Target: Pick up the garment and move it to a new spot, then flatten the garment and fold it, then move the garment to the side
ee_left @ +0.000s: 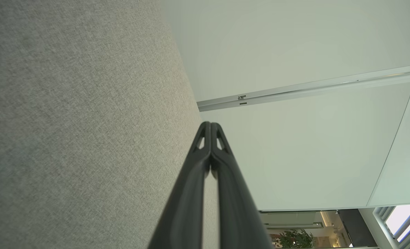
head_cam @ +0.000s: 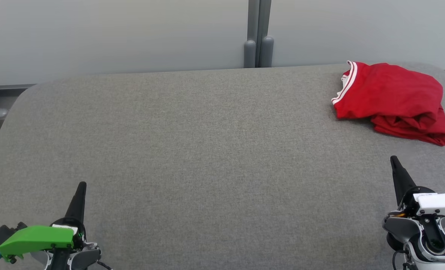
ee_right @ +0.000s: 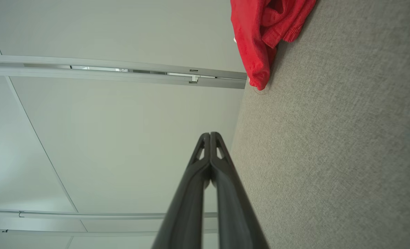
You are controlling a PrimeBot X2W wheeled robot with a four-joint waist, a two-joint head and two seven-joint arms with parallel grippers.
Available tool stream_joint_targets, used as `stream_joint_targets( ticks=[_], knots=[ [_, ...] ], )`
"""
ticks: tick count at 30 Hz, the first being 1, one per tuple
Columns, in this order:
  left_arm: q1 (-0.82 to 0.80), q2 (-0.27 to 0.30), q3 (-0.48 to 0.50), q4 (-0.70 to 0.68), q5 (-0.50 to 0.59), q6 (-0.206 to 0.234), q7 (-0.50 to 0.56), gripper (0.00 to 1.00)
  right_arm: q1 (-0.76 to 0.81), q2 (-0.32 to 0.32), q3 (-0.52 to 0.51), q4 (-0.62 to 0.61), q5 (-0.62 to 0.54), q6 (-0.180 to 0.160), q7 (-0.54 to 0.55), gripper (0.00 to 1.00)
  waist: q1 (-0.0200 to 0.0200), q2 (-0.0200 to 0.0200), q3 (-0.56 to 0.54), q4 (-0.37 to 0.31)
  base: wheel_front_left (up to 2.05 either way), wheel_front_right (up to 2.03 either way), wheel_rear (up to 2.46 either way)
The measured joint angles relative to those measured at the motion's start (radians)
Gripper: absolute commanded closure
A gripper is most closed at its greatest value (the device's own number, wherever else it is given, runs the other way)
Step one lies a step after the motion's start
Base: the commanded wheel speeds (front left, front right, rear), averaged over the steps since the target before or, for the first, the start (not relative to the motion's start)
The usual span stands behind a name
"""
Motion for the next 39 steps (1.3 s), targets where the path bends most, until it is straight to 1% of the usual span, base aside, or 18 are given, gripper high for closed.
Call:
stream_joint_targets(
  ticks=[11,39],
  knots=[
    [-0.021,-0.009,0.038,-0.002,-0.113,-0.021,0.034,1.00,-0.017,0.025,-0.035,-0.003,0.119,0.023,0.035,1.00,0.0000,0.0000,0.004,-0.009,0.00,0.00,0.00],
    [-0.025,-0.010,0.043,-0.002,-0.113,-0.021,0.034,1.00,-0.020,0.025,-0.036,-0.003,0.120,0.023,0.035,1.00,0.0000,0.0000,0.003,-0.009,0.00,0.00,0.00]
  ],
)
